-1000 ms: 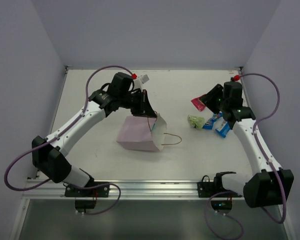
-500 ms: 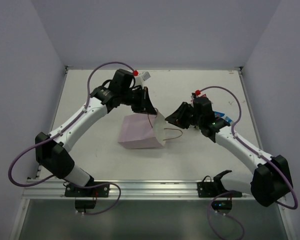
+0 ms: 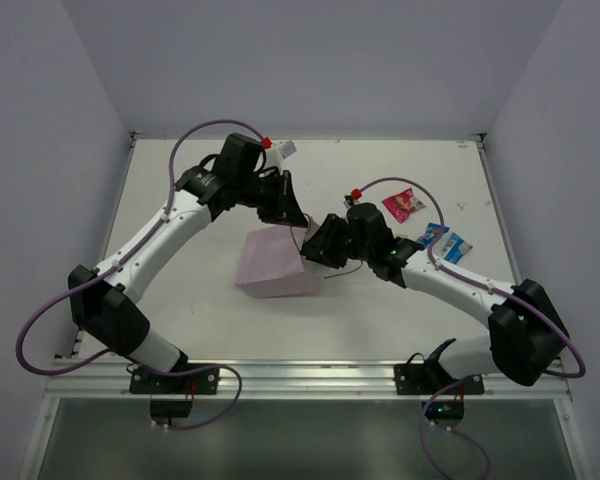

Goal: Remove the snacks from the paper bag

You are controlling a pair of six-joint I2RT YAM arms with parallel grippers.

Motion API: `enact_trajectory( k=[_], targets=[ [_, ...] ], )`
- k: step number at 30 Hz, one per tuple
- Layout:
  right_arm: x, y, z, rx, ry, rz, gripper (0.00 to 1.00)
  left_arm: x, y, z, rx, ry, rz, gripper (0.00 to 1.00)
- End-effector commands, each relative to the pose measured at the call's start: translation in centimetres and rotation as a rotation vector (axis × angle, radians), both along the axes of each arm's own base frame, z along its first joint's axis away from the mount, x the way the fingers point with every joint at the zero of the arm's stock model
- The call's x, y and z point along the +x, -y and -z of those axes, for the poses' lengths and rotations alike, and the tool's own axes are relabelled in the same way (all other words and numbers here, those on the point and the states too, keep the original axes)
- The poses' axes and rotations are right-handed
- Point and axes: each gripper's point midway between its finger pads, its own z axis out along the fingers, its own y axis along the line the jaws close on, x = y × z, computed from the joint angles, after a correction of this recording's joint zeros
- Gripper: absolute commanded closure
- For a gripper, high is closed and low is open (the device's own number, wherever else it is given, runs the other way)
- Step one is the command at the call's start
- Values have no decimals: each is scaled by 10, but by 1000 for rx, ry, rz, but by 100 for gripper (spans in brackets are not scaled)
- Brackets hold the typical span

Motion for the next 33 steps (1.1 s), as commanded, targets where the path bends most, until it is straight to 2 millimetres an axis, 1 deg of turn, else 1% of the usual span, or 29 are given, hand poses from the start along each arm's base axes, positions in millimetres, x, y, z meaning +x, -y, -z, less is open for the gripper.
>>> enact_trajectory(
  k=[1, 2, 7, 8, 11, 14, 18, 24, 25, 29, 31, 33],
  targets=[
    [22, -11, -25, 31, 97, 48, 59, 2, -3, -17, -14, 41, 14, 100],
    [22, -13, -20, 18, 91, 47, 59, 2, -4, -19, -14, 42, 10, 100],
    [27, -21, -15, -9, 136, 60, 59, 3, -6, -20, -4, 28, -4, 100],
    [26, -24, -14, -4, 145, 54, 59, 4, -6, -24, -5, 34, -6, 100],
    [26, -31, -6, -10, 135, 48, 59, 4, -9, -23, 14, 24, -10, 100],
    [30, -33, -2, -11, 151, 62, 58, 4, -11, -23, 28, 17, -16, 100],
    [31, -38, 7, -15, 140, 62, 59, -1, -15, -21, 45, -2, -22, 100],
    [31, -51, 12, -35, 157, 59, 58, 0, -14, -21, 40, -15, -26, 100],
    [31, -54, 17, -43, 148, 56, 59, 0, -13, -22, 40, -16, -27, 100],
    [33, -63, 24, -48, 146, 49, 59, 0, -14, -22, 49, -18, -22, 100],
    [35, -66, 27, -61, 148, 58, 60, 1, -14, -22, 54, -18, -22, 100],
    [37, -70, 29, -65, 145, 56, 65, -1, -15, -21, 58, -21, -20, 100]
  ],
)
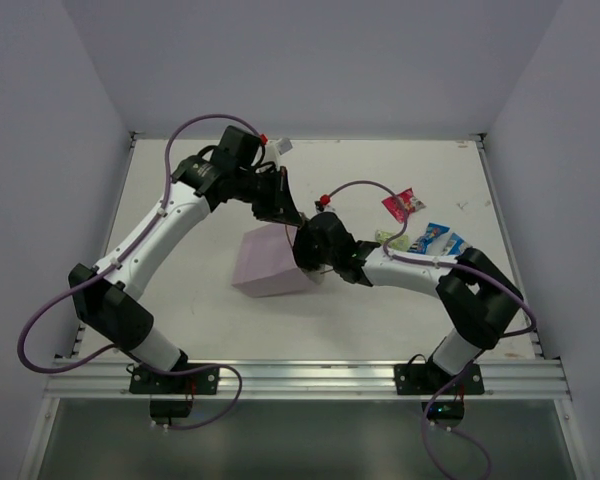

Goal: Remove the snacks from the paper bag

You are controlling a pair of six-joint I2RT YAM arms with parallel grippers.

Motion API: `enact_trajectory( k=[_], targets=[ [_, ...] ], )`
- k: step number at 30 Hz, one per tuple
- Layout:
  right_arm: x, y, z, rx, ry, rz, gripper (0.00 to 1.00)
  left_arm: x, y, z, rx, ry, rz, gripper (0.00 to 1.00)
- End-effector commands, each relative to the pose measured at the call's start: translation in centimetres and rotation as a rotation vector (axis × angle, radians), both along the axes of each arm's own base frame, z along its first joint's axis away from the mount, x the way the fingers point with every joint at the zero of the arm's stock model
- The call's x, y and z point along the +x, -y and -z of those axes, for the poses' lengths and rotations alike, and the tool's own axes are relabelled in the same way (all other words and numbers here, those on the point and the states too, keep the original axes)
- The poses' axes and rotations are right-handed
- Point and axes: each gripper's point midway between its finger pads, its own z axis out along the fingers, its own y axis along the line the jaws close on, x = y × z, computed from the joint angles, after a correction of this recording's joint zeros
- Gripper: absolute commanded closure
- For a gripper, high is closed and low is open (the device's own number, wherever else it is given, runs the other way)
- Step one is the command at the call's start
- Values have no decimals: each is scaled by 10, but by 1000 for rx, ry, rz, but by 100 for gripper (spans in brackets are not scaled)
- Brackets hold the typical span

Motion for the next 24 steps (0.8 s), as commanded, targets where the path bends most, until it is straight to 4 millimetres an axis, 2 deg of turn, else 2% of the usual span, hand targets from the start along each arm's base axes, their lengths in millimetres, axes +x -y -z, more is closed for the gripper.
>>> enact_trajectory(
  k=[1, 2, 5, 8, 9, 11, 12, 13, 18, 22, 24],
  targets=[
    [17, -15, -21, 33, 73, 30, 67, 1, -3, -13, -7, 38, 16, 100],
    [18, -18, -20, 31, 71, 29, 76, 1, -3, -14, -7, 39, 17, 100],
    [20, -16, -21, 17, 73, 40, 92, 1, -4, -14, -3, 42, 20, 100],
    [20, -10, -25, 4, 82, 55, 99, -1, -6, -12, 7, 46, 25, 100],
    [19, -8, -30, 6, 87, 60, 100, -1, -7, -11, 9, 46, 24, 100],
    [15, 2, -30, -17, 80, 73, 100, -1, -8, -9, 11, 45, 23, 100],
    [12, 5, -42, -2, 96, 74, 100, -1, -8, -6, 15, 42, 21, 100],
    [9, 12, -39, -20, 87, 81, 100, 0, -9, -4, 16, 42, 19, 100],
    [7, 34, -62, -20, 131, 115, 100, -2, -9, 0, 8, 45, 21, 100],
    [3, 49, -58, -48, 97, 127, 100, -2, -13, 5, 11, 45, 14, 100],
    [1, 52, -65, -37, 112, 119, 100, -2, -14, 5, 11, 51, 10, 100]
  ],
)
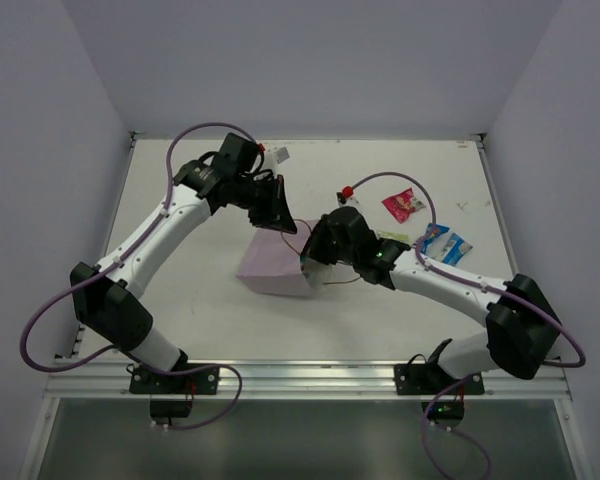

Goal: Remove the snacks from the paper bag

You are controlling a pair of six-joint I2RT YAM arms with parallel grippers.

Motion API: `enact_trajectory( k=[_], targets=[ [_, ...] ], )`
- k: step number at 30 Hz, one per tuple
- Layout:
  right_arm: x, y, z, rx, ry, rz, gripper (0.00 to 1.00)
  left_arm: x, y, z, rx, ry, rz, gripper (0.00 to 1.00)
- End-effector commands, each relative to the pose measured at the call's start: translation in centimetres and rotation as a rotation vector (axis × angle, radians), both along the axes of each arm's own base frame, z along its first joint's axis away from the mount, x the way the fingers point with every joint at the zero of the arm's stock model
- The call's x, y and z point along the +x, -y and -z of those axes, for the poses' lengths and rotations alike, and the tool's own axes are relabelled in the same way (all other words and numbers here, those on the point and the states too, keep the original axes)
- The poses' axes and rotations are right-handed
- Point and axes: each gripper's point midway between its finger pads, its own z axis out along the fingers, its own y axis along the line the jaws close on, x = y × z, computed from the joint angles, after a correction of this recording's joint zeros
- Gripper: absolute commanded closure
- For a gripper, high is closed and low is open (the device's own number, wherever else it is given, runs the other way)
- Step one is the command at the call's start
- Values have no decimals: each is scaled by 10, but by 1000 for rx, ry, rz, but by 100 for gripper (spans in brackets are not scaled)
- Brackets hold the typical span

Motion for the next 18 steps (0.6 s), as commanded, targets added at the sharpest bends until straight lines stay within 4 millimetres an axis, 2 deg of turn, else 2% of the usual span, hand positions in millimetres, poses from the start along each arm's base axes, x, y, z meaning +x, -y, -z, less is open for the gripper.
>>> enact_trajectory(
  k=[1, 4, 5, 8, 9, 12, 13, 15, 16, 18],
  targets=[
    [2, 11, -17, 7, 47, 17, 100, 1, -5, -16, -30, 86, 14, 100],
    [-4, 19, -28, 7, 57, 18, 100, 5, -7, -18, -34, 102, 2, 100],
    [-6, 25, -36, 13, 75, 30, 100, 7, -8, -20, -38, 111, 0, 100],
    [-11, 38, -43, -11, 88, 45, 100, 12, -11, -23, -48, 127, -14, 100],
    [-15, 43, -52, 1, 104, 47, 100, 15, -12, -24, -50, 130, -19, 100],
    [-22, 59, -59, -22, 116, 60, 100, 18, -11, -27, -63, 140, -23, 100],
    [-29, 69, -67, -29, 123, 68, 100, 19, -12, -27, -64, 143, -27, 100],
    [-28, 86, -84, -35, 159, 100, 100, 20, -14, -28, -66, 152, -32, 100],
    [-31, 97, -98, -30, 182, 108, 100, 21, -14, -30, -73, 160, -37, 100],
    [-25, 117, -108, -13, 181, 142, 100, 22, -15, -34, -90, 165, -45, 100]
  ],
)
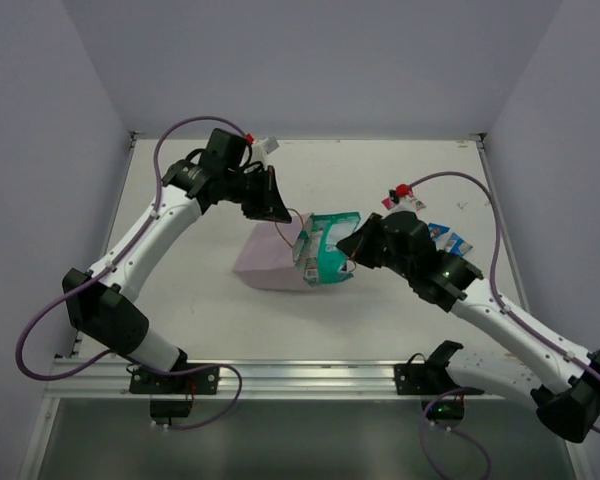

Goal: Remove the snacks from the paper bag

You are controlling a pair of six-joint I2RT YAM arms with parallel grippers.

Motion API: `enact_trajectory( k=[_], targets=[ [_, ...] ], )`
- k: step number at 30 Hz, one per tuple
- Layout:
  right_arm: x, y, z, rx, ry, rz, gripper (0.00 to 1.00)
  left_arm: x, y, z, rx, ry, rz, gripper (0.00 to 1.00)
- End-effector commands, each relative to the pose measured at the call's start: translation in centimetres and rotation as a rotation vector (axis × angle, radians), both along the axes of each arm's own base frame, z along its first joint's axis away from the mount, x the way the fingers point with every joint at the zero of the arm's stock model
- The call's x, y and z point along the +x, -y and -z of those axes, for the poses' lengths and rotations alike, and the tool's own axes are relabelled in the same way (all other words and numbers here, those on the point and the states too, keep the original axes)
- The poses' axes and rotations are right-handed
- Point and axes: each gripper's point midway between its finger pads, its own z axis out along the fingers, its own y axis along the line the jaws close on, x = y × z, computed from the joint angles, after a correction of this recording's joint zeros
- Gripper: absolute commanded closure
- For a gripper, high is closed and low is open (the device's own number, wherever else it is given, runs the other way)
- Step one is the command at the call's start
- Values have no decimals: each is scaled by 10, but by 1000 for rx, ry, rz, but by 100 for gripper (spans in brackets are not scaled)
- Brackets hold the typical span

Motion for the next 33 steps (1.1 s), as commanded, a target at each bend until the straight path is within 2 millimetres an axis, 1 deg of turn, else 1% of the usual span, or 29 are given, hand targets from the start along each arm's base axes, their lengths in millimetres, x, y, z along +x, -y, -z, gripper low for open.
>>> enact_trajectory(
  k=[1, 2, 3, 4, 6, 7, 9, 10, 13, 14, 15, 17, 18, 19, 21, 22, 23, 24, 25, 27, 28, 29, 30, 31, 32, 33],
  targets=[
    [10, 41, -43, 19, 80, 81, 100, 6, -2, -27, -69, 103, 0, 100],
    [12, 49, -46, 21, 86, 94, 100, 6, -2, -30, -76, 109, -3, 100],
    [19, 63, -47, 17, 92, 130, 100, 7, -1, -34, -83, 120, -1, 100],
    [21, 70, -50, 7, 105, 144, 100, 7, -1, -34, -84, 119, -2, 100],
    [26, 89, -61, -15, 147, 179, 100, 7, -1, -37, -86, 127, -1, 100],
    [25, 93, -73, -22, 168, 175, 100, 6, -2, -37, -83, 127, 0, 100],
    [26, 100, -88, -22, 195, 185, 100, 6, -4, -38, -78, 131, -4, 100],
    [24, 102, -100, -27, 218, 186, 100, 6, -5, -39, -76, 135, -4, 100],
    [32, 113, -109, -67, 232, 219, 100, 6, -7, -42, -82, 142, -6, 100],
    [37, 117, -105, -87, 226, 240, 100, 6, -7, -43, -85, 142, -6, 100],
    [48, 126, -96, -110, 197, 274, 100, 5, -7, -46, -89, 148, -4, 100],
    [66, 137, -83, -126, 159, 302, 100, 5, -7, -54, -97, 161, -3, 100],
    [80, 138, -64, -142, 105, 300, 100, 5, -7, -56, -101, 163, -2, 100],
    [92, 139, -56, -139, 88, 303, 100, 5, -7, -58, -104, 162, -2, 100],
    [111, 141, -35, -126, 20, 294, 100, 5, -6, -63, -110, 172, -2, 100],
    [129, 139, -11, -139, -36, 290, 100, 4, -6, -63, -113, 171, -1, 100],
    [138, 140, 0, -144, -66, 290, 100, 5, -6, -64, -116, 174, -3, 100],
    [150, 137, 5, -142, -74, 281, 100, 4, -6, -66, -120, 177, -4, 100],
    [163, 133, 33, -158, -134, 260, 100, 4, -6, -66, -123, 176, -4, 100],
    [177, 125, 50, -148, -168, 220, 100, 3, -6, -67, -133, 176, -2, 100],
    [189, 120, 63, -147, -189, 200, 100, 2, -6, -68, -136, 176, -4, 100],
    [194, 117, 67, -142, -190, 183, 100, 1, -6, -67, -139, 175, -4, 100],
    [205, 113, 60, -129, -162, 168, 100, 2, -6, -67, -143, 172, -10, 100],
    [208, 109, 70, -127, -180, 147, 100, 0, -6, -69, -148, 173, -9, 100],
    [213, 108, 70, -127, -177, 140, 100, -1, -6, -66, -153, 167, -9, 100],
    [219, 107, 65, -129, -159, 134, 100, -2, -6, -67, -157, 165, -13, 100]
  ],
)
